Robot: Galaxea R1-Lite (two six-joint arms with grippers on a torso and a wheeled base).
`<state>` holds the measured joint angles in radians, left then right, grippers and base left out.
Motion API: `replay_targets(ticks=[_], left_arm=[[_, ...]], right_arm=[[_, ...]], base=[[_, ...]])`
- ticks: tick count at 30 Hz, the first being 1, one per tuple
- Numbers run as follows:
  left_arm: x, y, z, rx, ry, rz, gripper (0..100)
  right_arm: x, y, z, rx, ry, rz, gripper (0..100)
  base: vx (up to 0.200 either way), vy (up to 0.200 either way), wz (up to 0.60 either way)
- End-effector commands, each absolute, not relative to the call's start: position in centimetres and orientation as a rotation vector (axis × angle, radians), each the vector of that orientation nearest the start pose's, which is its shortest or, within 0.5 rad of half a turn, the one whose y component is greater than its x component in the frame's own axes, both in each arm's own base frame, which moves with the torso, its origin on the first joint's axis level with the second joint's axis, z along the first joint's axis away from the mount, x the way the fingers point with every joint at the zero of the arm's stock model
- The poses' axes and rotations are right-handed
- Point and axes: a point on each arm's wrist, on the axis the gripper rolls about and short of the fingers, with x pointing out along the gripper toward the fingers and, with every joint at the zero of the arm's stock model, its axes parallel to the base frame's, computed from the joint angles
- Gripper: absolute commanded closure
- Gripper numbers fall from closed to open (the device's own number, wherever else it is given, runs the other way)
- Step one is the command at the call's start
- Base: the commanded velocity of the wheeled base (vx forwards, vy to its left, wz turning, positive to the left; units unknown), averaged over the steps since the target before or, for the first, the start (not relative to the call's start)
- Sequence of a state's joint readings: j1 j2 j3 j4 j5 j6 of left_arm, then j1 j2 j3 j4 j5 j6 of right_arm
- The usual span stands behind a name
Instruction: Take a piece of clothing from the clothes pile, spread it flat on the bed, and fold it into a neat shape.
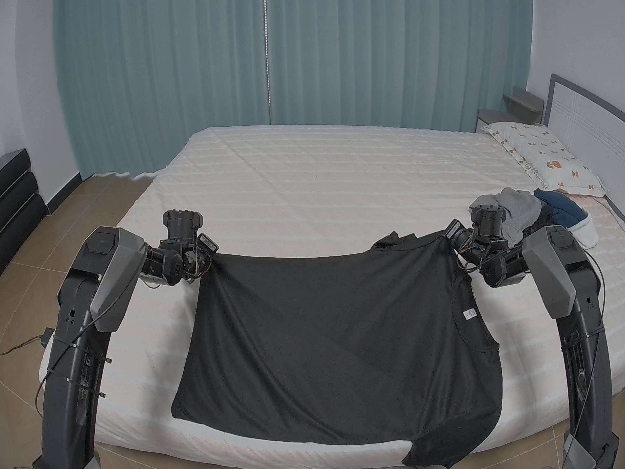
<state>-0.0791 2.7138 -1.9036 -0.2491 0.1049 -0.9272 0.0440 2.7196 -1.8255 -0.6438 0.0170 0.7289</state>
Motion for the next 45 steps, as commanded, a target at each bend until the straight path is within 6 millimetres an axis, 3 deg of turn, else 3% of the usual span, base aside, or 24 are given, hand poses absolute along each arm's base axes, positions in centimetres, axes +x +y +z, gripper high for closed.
replay_targets(ticks=[1, 14, 28, 29, 30, 38, 41, 45], left_arm=[[53.4, -3.9, -0.5, -0.852, 0.499, 0.281, 100], [53.6, -3.9, -0.2, -0.881, 0.469, 0.277, 100], [53.7, -4.1, -0.4, -0.882, 0.465, 0.262, 100], [53.7, -4.1, -0.4, -0.880, 0.471, 0.263, 100], [53.7, -4.1, -0.4, -0.880, 0.472, 0.263, 0], [53.5, -4.2, -0.4, -0.876, 0.483, 0.267, 0], [53.0, -3.7, 0.8, -0.883, 0.475, 0.276, 0], [50.9, -1.5, 4.7, -0.899, 0.454, 0.295, 0]], right_arm=[[54.2, 2.0, 1.5, 0.723, 0.229, -0.029, 100], [55.7, 2.2, 1.8, 0.716, 0.120, -0.027, 100], [56.0, 2.7, -1.0, 0.702, 0.151, -0.029, 100], [56.0, 2.7, -1.0, 0.702, 0.153, -0.030, 0], [56.0, 2.7, -1.0, 0.702, 0.153, -0.030, 0], [55.6, 2.7, -2.1, 0.653, 0.194, -0.042, 0], [54.7, 2.3, 0.0, 0.655, 0.199, -0.050, 0], [50.6, 1.6, 3.5, 0.647, 0.285, -0.063, 0]], base=[[0.000, 0.000, 0.00], [0.000, 0.000, 0.00], [0.000, 0.000, 0.00], [0.000, 0.000, 0.00], [0.000, 0.000, 0.00], [0.000, 0.000, 0.00], [0.000, 0.000, 0.00], [0.000, 0.000, 0.00]])
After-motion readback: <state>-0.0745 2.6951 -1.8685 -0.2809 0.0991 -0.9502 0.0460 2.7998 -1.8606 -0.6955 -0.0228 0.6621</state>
